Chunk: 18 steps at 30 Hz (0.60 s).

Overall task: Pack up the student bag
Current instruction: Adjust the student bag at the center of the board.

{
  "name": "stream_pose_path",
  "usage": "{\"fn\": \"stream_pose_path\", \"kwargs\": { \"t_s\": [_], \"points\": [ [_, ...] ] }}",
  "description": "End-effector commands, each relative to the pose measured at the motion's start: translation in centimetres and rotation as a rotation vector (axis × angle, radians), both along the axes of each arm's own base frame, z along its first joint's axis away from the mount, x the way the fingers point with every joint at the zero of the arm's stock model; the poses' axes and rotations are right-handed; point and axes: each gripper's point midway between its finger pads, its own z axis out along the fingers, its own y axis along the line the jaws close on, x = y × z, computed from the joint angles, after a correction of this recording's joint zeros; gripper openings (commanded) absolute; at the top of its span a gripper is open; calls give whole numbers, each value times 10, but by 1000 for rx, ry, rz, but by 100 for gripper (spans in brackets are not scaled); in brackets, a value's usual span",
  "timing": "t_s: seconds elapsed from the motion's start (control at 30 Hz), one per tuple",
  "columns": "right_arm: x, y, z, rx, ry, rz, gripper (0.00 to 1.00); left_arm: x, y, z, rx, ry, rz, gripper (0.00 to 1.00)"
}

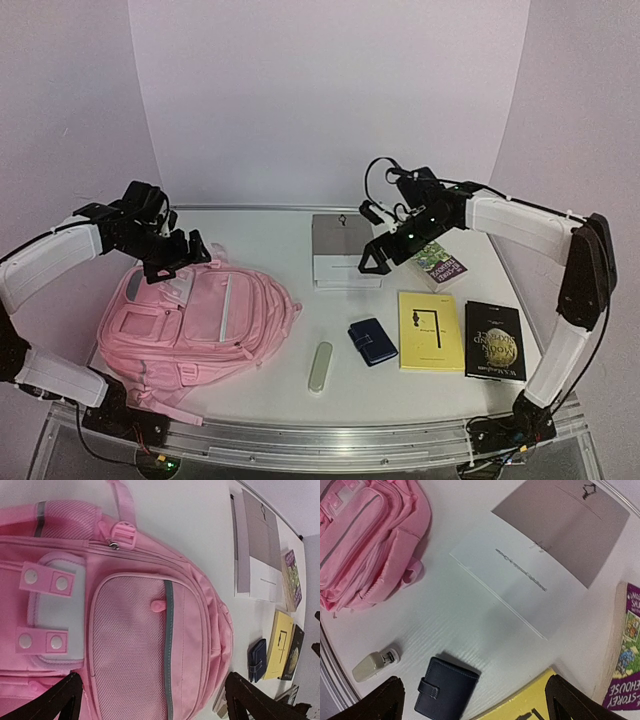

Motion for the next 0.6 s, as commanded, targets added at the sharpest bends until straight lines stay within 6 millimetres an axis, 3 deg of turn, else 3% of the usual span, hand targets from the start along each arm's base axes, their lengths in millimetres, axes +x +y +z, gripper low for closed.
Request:
{"fn": "stream_pose_path", "kwargs": {
  "t_s": [0.0, 0.1, 0.33, 0.57],
  "points": [
    [5, 50, 10, 51, -7, 46, 98, -1, 25, 3, 9, -4, 218, 100],
    [2, 85, 4, 82, 30, 82, 98, -13, 47, -8, 75, 51, 346, 100],
    [-10, 160, -16, 128, 90, 162, 98, -48, 71, -26, 43, 138, 575, 100],
    [-18, 200, -46, 107, 100, 212, 98, -75, 76, -51, 14, 253, 680, 100]
  ]
}}
